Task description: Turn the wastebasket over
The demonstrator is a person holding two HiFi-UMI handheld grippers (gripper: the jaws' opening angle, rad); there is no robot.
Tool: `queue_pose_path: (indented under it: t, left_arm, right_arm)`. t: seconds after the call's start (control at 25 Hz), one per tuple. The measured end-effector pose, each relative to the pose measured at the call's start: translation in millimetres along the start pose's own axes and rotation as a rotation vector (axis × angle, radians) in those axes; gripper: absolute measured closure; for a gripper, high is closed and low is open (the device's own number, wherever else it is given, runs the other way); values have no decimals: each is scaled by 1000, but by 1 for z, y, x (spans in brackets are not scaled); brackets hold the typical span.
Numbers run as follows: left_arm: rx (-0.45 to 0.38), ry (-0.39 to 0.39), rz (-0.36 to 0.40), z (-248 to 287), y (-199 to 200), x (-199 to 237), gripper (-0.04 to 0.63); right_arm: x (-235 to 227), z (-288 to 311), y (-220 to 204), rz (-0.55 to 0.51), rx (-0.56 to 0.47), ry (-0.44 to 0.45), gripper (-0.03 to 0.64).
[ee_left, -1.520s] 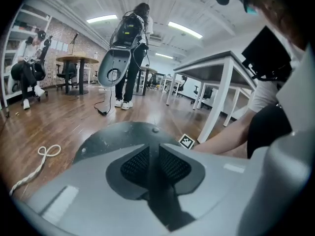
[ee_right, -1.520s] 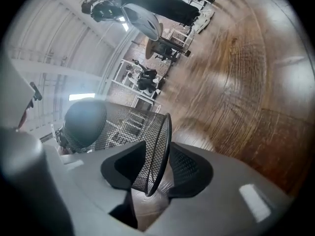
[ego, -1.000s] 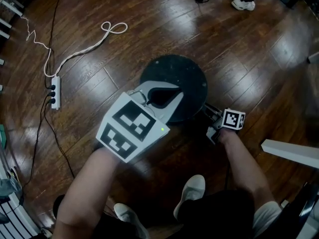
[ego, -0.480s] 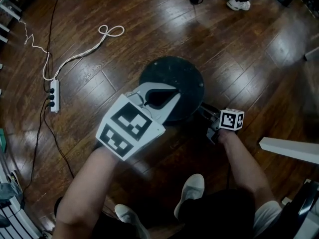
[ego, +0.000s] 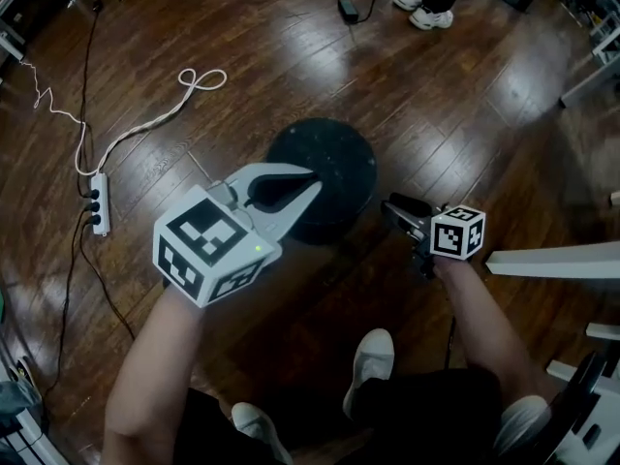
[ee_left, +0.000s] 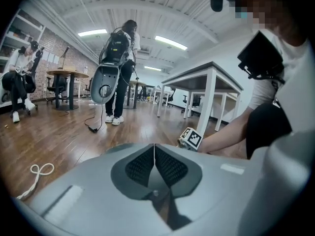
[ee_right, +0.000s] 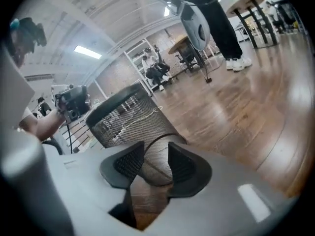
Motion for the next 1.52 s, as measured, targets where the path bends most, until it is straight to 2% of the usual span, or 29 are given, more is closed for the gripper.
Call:
queue_pose_path:
  t: [0.24, 0.48, 0.68, 0.76, 0.88, 1.0, 1.16, 1.32, 1.52]
  left_arm:
    - [-98, -68, -57, -29, 2, -12, 591]
    - [-180, -99, -101, -59, -1, -28, 578]
    - [-175, -153, -119, -74, -14, -66, 574]
    - [-179, -190, -116, -74, -18, -80, 574]
    - [-170, -212, -64, -74, -23, -90, 572]
    - [-172, -180, -33, -84, -25, -91, 572]
    - [-162, -153, -67, -88, -36, -87, 573]
    - [-124, -99, -36, -90, -44, -76, 574]
    - [-152, -98, -51, -93, -43, -70, 574]
  right_arm:
    - [74, -52, 52, -176, 15, -40, 460]
    - [166, -117, 107, -357, 21, -49, 460]
    - [245, -148, 122, -418, 62, -43, 460]
    - [266, -157, 119, -406, 33, -51, 459]
    - [282, -161, 108, -436, -11, -70, 457]
    - [290, -148, 102, -526, -24, -47, 454]
    - [291, -128, 93, -603, 38, -32, 453]
    - [292, -114, 95, -636, 81, -42, 453]
    - [294, -110, 96, -642, 88, -30, 454]
Point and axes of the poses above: the fingertips, and each gripper's own axes: z forward along the fingers, x to its left, y out of its top, the point moved 7 cm from there along -z, backward along the fingers, and after that the axes turned 7 degrees about x, right-handed, at the moved point
